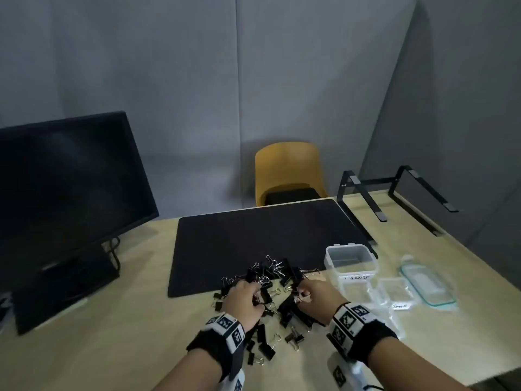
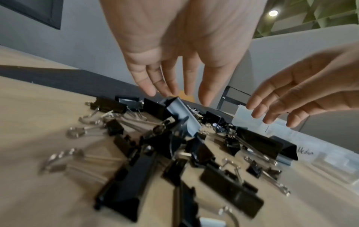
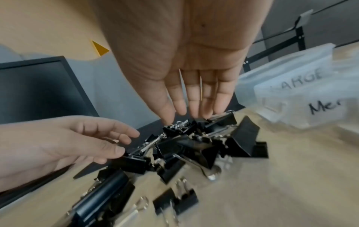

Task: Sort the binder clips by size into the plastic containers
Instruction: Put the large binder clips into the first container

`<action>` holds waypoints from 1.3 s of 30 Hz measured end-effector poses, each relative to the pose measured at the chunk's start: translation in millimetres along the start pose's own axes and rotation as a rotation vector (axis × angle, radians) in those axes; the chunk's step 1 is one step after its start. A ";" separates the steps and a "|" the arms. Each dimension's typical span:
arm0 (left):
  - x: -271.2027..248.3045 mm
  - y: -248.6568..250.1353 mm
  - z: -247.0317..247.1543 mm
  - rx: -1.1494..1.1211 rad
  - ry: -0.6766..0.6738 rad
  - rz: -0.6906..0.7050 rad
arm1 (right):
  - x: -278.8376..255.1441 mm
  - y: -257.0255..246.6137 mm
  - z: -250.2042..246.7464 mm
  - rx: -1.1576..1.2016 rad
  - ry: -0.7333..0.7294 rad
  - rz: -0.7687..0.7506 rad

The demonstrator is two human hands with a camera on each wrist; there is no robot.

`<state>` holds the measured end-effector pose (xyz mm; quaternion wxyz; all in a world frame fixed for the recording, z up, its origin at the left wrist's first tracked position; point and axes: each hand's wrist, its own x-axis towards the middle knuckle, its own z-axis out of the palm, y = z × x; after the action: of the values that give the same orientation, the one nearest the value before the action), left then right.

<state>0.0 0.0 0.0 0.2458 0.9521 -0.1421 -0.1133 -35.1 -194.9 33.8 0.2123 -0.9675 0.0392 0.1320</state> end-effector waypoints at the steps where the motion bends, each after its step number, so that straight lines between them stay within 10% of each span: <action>1: 1.3 -1.2 4.1 0.011 -0.018 -0.005 | 0.3 3.2 4.3 0.000 -0.017 0.029; 20: 13.4 0.3 16.4 0.093 -0.089 -0.042 | 7.9 9.5 32.1 -0.172 -0.090 0.087; 39: 34.1 66.0 -15.7 -0.451 -0.070 -0.053 | 11.0 78.0 -67.5 0.689 0.156 0.008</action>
<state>22.2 -59.7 41.4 0.4443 0.8720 -0.0964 -0.1816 -18.7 -294.3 58.7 0.5221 -0.8460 0.1014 0.0374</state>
